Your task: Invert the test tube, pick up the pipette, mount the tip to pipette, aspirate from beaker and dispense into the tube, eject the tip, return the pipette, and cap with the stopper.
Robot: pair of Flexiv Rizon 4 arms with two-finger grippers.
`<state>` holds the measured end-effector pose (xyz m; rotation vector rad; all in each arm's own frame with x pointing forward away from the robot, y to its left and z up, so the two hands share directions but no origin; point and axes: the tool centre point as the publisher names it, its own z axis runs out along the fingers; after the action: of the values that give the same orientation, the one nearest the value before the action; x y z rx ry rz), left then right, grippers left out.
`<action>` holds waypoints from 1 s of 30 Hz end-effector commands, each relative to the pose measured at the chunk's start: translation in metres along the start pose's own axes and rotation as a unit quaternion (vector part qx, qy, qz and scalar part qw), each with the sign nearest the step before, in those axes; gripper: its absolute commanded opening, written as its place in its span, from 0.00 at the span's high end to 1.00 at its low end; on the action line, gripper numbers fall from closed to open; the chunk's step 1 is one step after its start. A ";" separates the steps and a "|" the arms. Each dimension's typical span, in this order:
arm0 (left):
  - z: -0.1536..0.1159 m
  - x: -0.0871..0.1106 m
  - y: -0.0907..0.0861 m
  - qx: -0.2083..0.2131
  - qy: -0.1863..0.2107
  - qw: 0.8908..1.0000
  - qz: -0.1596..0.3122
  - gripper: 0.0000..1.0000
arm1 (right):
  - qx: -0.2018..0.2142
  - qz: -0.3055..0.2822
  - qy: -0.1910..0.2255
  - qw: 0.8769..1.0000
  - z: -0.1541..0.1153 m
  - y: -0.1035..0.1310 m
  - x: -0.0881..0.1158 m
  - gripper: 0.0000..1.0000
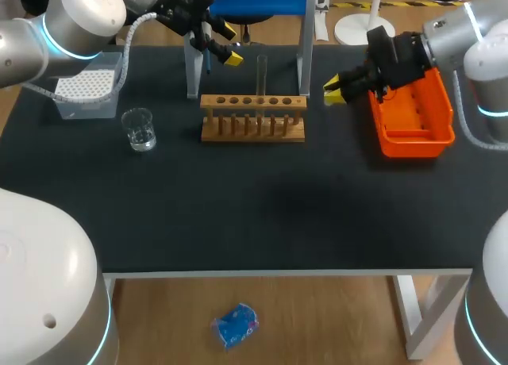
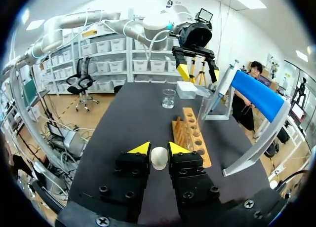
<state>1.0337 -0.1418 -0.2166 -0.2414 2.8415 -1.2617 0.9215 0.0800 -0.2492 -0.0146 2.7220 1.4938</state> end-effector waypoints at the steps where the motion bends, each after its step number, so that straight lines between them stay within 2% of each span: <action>1: -0.001 -0.001 -0.001 -0.002 0.002 1.000 0.000 0.00 | 0.002 0.000 0.025 1.000 -0.001 0.000 -0.003 1.00; 5: -0.001 -0.001 -0.001 -0.002 0.002 1.000 0.000 0.00 | 0.000 0.001 0.025 1.000 -0.002 0.001 -0.004 1.00; 10: -0.001 -0.001 -0.001 -0.002 0.002 1.000 0.000 0.00 | 0.002 -0.007 0.026 1.000 -0.001 0.012 -0.022 1.00; 18: -0.001 -0.001 -0.001 -0.002 0.002 1.000 0.000 0.00 | 0.005 -0.024 0.036 0.999 0.006 0.041 -0.050 1.00; 30: -0.001 -0.001 -0.001 -0.002 0.002 1.000 0.000 0.00 | 0.025 -0.055 0.038 0.997 0.036 0.078 -0.079 1.00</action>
<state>1.0337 -0.1418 -0.2166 -0.2413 2.8416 -1.2617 0.9882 0.1419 -0.2005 -0.1917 2.7308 1.4405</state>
